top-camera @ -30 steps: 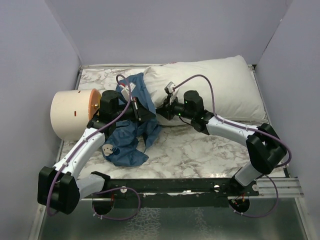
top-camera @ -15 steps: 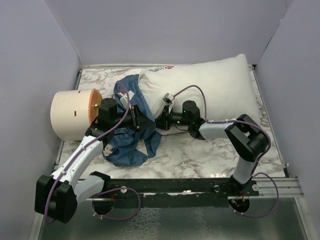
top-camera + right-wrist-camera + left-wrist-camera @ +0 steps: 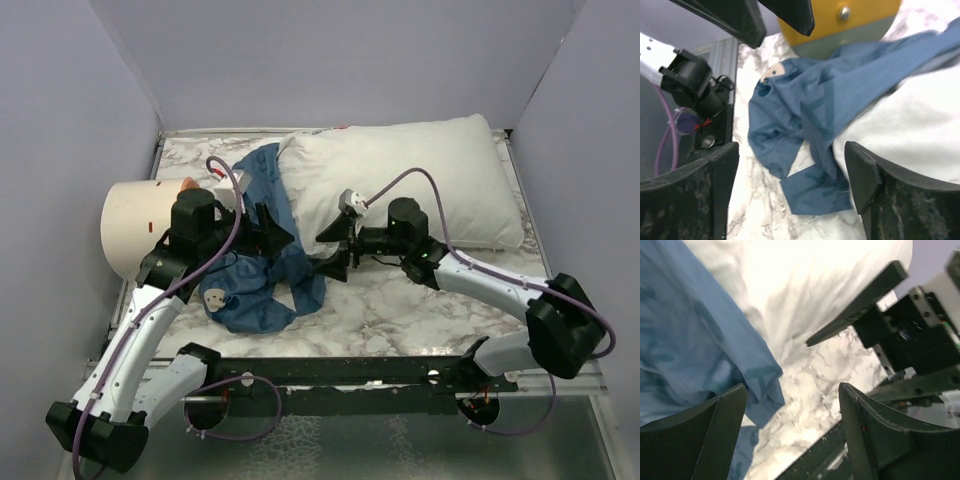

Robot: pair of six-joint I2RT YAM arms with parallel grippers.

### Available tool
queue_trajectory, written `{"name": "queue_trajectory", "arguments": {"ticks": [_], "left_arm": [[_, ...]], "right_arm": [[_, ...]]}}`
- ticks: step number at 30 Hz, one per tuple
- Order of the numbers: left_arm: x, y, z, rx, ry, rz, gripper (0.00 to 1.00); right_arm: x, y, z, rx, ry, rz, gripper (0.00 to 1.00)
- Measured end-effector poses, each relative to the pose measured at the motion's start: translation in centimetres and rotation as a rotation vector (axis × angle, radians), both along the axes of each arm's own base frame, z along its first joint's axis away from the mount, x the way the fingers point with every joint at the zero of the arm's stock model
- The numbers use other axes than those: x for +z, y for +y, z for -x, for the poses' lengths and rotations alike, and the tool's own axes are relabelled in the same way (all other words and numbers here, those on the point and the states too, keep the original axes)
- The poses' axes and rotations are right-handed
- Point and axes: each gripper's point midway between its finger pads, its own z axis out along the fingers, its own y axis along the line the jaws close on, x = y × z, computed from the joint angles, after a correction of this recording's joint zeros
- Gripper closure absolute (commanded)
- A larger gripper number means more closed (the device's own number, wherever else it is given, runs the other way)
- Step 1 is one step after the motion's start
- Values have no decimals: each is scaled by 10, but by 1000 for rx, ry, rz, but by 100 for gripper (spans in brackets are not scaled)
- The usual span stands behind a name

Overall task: Put the pillow into the pillowcase
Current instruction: Stuff the pillow into the pillowcase.

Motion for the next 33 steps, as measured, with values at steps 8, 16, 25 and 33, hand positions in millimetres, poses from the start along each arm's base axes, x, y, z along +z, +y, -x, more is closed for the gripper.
{"name": "queue_trajectory", "arguments": {"ticks": [8,16,25,33], "left_arm": [[19,18,-36,123,-103,-103,37],[5,20,-58,179,-98,-118,37],[-8,40,-36,254,-121,-111,37],[11,55,-29,323,-194,-103,42]], "right_arm": [[85,-8,-46,-202,-226,-18,0],[135,-7,-185,-486,-238,-19,2],[70,36,-297,-568,-123,176,22],[-1,19,-282,-562,-70,332,99]]}}
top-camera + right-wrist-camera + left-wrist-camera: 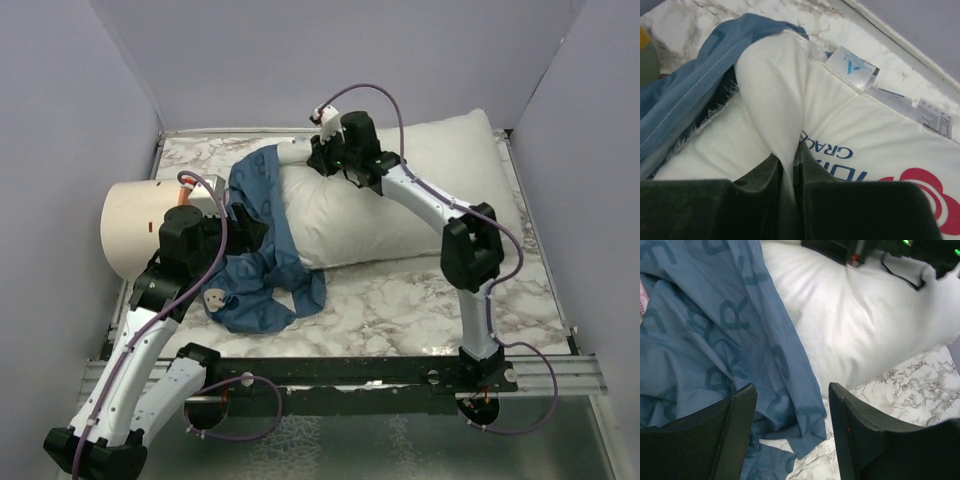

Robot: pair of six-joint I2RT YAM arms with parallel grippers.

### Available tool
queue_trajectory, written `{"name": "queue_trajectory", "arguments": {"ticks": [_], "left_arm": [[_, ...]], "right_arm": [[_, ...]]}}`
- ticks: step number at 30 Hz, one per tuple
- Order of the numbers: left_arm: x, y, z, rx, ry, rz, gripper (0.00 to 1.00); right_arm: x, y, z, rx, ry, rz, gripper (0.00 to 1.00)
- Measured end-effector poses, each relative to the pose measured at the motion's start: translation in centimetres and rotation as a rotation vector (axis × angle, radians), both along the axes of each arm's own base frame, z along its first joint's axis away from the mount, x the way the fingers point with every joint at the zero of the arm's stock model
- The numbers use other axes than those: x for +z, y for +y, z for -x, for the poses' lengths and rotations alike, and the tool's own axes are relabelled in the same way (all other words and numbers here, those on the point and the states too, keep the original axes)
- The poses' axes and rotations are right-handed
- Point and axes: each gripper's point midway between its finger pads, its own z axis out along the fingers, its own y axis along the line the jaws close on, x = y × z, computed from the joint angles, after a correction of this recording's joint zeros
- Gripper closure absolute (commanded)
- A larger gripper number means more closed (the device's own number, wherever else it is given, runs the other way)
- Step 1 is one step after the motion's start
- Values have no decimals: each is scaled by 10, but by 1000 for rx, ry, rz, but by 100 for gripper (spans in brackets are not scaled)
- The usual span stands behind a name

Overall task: Put the pillow into the pillowcase
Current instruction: Stuff the pillow into the pillowcase.

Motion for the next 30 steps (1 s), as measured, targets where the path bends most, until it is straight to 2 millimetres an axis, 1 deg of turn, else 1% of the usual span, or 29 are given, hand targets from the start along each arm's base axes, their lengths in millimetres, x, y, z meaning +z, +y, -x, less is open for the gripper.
{"name": "queue_trajectory", "arguments": {"ticks": [2,3,4,5,6,8,11,13,15,18,20,22,23,26,28,30], "left_arm": [[-1,0,-1,4,5,4,46],[-1,-1,-2,4,9,6,48],[-2,-1,-3,4,12,7,50],[-3,-2,-5,4,18,8,51],[-4,-3,-8,3,23,8,52],[-5,-6,-14,1,36,6,53],[2,-9,-24,-2,38,4,52],[12,-12,-33,-4,23,4,49],[20,-14,-41,-6,13,1,47],[20,-16,-57,6,30,-22,46],[8,-16,-71,23,66,-52,45],[-14,-14,-82,46,122,-96,45],[-25,-12,-87,54,152,-119,45],[-49,-11,-95,65,221,-166,45],[-57,-12,-101,65,244,-183,46],[-59,-13,-107,65,249,-188,55]], "right_arm": [[3,-12,25,10,-20,-26,99],[7,-17,43,24,-32,-46,99],[13,-19,51,31,-46,-59,99],[24,-21,67,48,-77,-87,99],[27,-23,79,58,-89,-102,99],[31,-24,97,75,-114,-135,99],[20,-22,112,91,-121,-168,99],[13,-19,118,96,-125,-186,99],[11,-18,121,97,-135,-212,99],[12,-19,126,97,-148,-240,99],[13,-20,128,96,-154,-255,99],[14,-20,128,95,-156,-267,99],[14,-20,128,95,-158,-271,99],[15,-19,128,94,-161,-278,99],[15,-19,128,94,-161,-280,99],[15,-19,128,94,-161,-280,99]]}}
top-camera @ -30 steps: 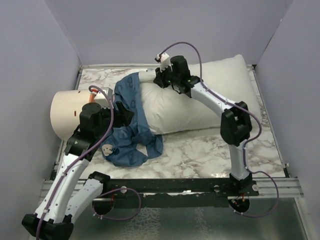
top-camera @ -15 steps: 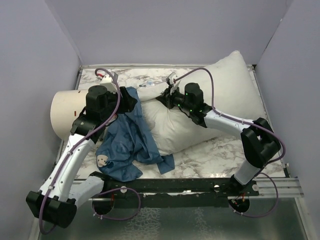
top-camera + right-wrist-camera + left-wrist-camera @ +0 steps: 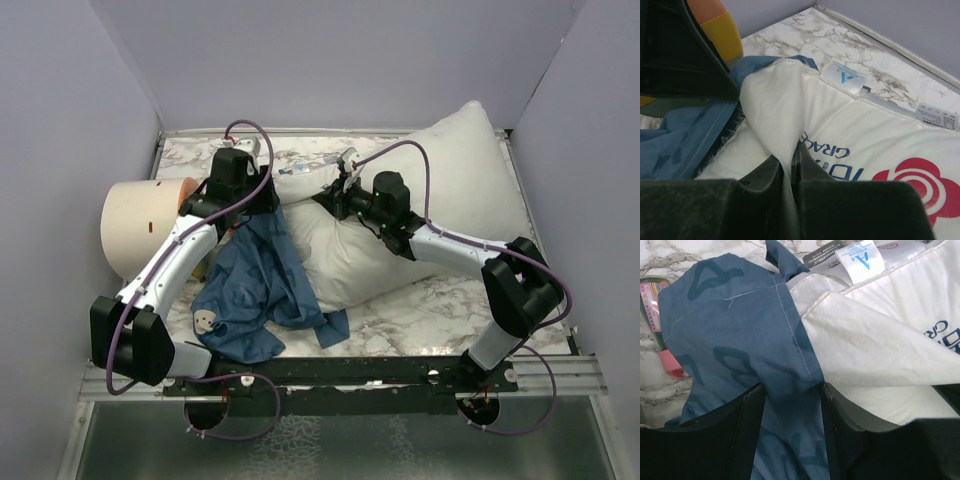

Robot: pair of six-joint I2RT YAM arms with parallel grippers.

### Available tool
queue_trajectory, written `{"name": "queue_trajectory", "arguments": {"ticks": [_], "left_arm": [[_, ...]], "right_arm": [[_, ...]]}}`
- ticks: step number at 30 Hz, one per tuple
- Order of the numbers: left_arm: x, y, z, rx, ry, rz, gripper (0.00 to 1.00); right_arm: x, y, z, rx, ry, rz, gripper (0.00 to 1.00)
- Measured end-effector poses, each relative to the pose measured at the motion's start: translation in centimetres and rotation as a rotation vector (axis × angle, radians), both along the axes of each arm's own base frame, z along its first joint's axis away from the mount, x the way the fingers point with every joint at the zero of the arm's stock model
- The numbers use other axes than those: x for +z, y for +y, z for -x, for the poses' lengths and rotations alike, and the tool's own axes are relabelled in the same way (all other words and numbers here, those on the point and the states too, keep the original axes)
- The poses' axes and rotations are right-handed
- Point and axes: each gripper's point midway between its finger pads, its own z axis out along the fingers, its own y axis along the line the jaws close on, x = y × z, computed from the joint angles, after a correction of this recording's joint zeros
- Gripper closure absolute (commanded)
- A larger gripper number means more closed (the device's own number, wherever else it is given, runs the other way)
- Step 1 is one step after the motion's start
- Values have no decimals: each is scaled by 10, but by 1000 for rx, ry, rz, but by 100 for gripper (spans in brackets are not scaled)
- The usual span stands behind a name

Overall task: Put the pillow into the pillowcase
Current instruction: Stuff the pillow into the pillowcase.

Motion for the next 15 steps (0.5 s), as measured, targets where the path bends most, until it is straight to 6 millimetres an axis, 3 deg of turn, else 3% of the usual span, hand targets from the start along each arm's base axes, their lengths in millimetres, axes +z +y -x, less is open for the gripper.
{"name": "queue_trajectory", "arguments": {"ticks": [4,6,11,15], "left_arm": [[-1,-2,-6,-5,5,-4,90],[-1,-4,-4,-15,12,4,99],[18,-15,-5,-60,-9,53,100],[54,-32,-9,-127,-58,133,100]], "right_arm": [[0,0,0,0,-1,-2,99],[1,0,0,0,-2,-2,99],[1,0,0,1,-3,-3,99],[2,1,1,12,-5,-7,99]]}}
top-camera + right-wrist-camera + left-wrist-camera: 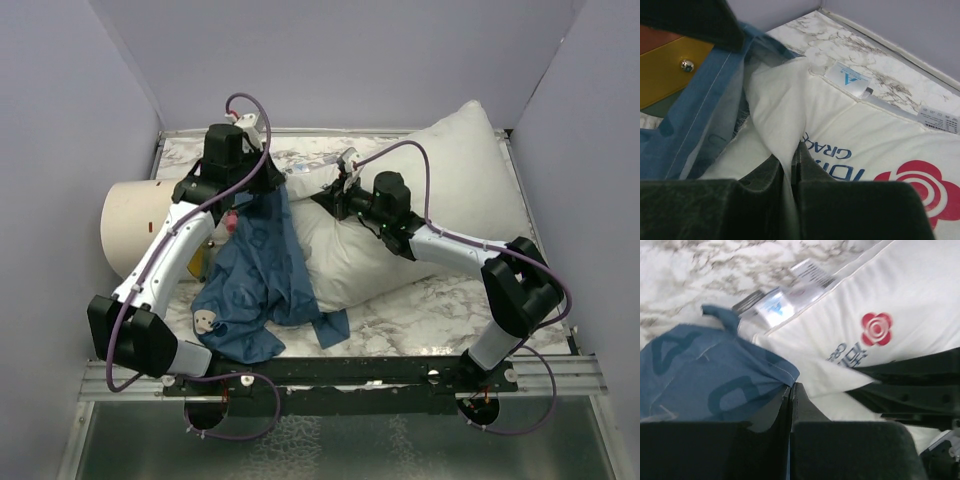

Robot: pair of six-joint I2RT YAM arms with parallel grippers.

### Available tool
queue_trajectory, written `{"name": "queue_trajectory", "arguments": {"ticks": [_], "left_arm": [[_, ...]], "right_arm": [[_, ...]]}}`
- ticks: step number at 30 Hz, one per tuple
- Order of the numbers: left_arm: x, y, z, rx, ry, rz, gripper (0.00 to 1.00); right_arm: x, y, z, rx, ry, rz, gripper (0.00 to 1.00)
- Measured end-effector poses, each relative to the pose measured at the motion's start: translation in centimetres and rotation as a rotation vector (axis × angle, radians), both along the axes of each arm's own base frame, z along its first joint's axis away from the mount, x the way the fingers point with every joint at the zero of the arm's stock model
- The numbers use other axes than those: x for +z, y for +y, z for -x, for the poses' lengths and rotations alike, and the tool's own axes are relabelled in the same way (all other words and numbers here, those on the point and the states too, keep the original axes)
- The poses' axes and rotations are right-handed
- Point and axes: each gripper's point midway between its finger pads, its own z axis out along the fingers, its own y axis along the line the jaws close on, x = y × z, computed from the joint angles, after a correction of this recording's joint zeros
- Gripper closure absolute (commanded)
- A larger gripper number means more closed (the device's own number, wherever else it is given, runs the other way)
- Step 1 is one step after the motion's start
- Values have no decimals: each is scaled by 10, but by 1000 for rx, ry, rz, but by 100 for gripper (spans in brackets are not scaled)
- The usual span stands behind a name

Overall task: Put the pillow into the pillowcase
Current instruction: Stuff the pillow into the pillowcase.

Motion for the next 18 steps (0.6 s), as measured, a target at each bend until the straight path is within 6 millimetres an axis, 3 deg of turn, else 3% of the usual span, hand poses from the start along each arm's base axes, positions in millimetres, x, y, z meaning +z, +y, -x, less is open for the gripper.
{"name": "queue_trajectory", "arguments": {"ticks": [5,10,14,18], "left_arm": [[41,-29,-24,-85,-48,102,100],[39,-64,-45,-167,-8,153,100],[24,-105,-34,-264,45,161,100],[22,-144,-7,-360,58,167,100]], "right_arm": [[1,2,8,42,-15,-24,99],[3,3,24,105,-40,-59,99],[7,3,22,96,-37,-71,99],[12,-8,0,-26,-5,-96,99]]}}
